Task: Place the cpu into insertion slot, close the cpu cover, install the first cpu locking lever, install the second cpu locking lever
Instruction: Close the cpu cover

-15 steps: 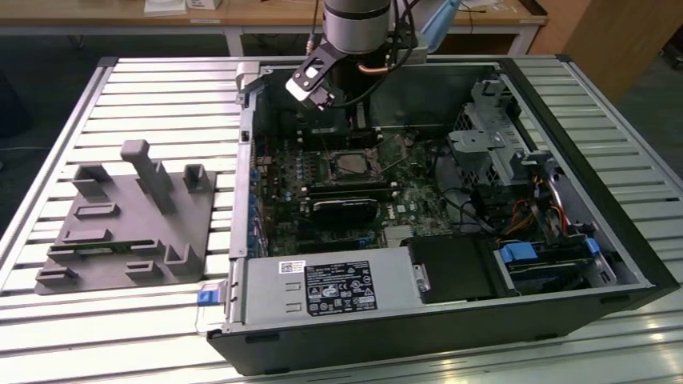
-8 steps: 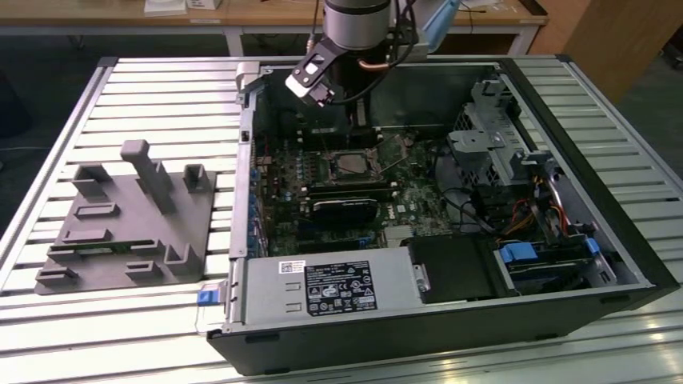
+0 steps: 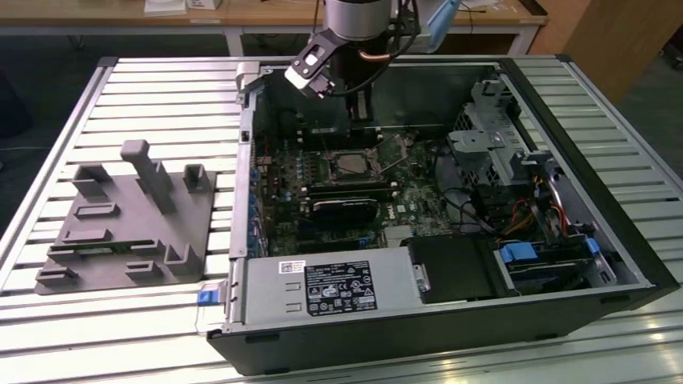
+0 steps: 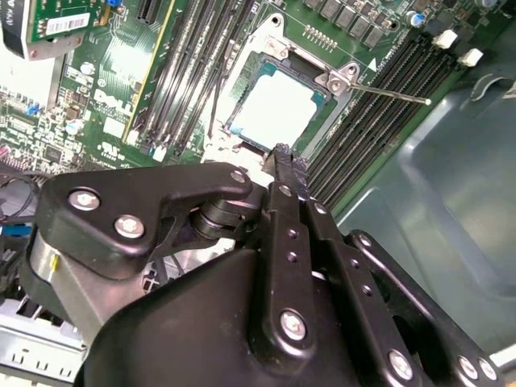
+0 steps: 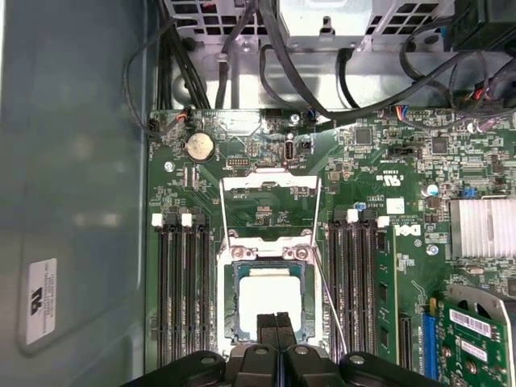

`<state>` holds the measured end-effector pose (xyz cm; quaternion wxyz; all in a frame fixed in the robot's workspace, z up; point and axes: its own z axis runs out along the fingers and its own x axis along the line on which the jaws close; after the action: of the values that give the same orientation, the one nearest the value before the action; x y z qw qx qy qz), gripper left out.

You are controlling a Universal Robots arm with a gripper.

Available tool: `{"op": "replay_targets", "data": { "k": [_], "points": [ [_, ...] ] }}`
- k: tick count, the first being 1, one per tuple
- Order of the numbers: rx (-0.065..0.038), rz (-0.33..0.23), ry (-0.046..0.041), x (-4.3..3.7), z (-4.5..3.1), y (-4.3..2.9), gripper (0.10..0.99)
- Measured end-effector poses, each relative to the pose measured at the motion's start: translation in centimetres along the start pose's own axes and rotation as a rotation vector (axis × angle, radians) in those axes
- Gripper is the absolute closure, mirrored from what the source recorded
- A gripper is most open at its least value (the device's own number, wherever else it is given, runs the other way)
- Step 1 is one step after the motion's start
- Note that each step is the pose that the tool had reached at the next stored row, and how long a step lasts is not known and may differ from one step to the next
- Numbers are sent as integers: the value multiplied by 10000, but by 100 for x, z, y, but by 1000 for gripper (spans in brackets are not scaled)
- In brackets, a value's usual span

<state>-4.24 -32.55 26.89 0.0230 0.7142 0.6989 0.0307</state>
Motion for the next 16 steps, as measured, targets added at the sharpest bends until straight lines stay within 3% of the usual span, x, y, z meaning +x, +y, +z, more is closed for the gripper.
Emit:
{"op": "replay_targets", "data": {
  "k": [5,11,16],
  "points": [
    [0,0,0,1,-63,5,980],
    [1,-2,0,1,-66,9,980],
    [1,0,0,2,-63,57,980]
  ]
}}
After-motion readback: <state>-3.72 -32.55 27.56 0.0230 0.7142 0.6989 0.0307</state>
